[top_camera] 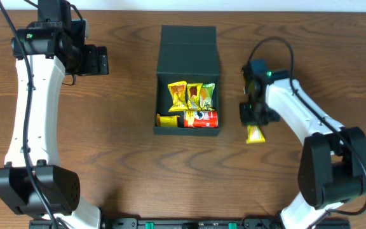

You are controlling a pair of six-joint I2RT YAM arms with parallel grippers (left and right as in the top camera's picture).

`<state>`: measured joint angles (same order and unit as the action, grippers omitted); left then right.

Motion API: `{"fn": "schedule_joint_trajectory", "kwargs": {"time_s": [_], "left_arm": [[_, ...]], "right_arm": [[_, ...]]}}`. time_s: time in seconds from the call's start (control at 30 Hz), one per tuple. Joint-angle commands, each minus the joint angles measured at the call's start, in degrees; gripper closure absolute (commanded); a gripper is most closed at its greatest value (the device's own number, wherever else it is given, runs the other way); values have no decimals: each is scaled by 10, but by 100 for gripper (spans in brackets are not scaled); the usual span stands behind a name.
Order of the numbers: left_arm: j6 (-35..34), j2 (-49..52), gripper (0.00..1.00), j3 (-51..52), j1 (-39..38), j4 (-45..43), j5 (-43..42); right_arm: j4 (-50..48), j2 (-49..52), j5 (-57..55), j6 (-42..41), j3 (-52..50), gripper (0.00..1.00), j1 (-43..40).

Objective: Pack container
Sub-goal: 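Place the last yellow packet into the box and release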

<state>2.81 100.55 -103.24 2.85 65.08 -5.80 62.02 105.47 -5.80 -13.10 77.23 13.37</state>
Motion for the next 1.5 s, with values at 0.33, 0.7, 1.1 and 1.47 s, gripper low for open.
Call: {"fn": "schedule_joint_trajectory", "kwargs": {"time_s": [0.33,0.7,1.1,1.47], "left_arm": [[-13,0,5,-3,1,1,-2],[-13,0,5,-3,1,6,-2],[-13,0,5,-3,1,3,-2],[-13,0,5,-3,1,1,-2]], "right_arm": [[-108,19,146,-74,266,98,140],[-83,129,132,-88,268,98,223],[-118,175,198,-118,268,99,231],[-164,214,157,-137,268,98,235]]}}
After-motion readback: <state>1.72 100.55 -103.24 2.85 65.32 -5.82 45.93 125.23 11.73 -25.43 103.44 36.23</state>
